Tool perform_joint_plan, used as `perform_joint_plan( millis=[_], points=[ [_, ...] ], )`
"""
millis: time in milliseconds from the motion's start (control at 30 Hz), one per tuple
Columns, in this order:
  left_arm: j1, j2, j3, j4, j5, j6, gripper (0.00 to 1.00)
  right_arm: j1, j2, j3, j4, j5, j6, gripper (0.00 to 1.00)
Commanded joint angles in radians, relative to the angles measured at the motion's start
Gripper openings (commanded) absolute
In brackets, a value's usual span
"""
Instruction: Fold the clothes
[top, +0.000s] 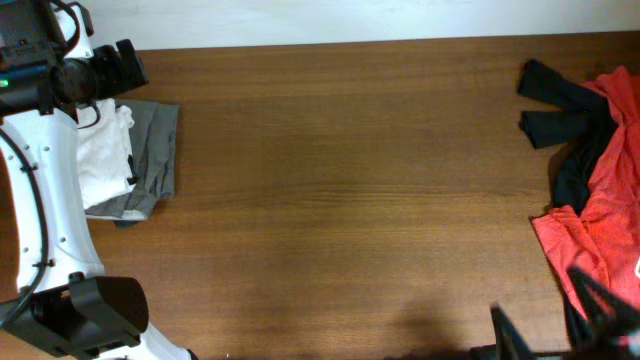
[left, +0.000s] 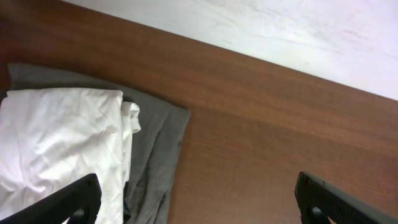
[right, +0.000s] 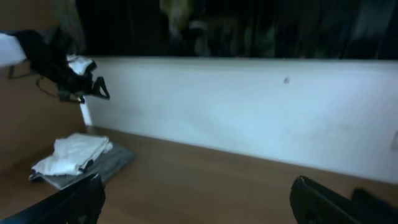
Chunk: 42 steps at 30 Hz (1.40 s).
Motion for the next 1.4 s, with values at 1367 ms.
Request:
perform_joint_plan(
  millis=[1367],
  points=[
    [-0.003, 0.008, -0.005, 0.001, 0.01, 0.002, 0.99, -0.011, -0.206, -1.179, 1.015, 0.269, -0.01, 0.99]
  ],
)
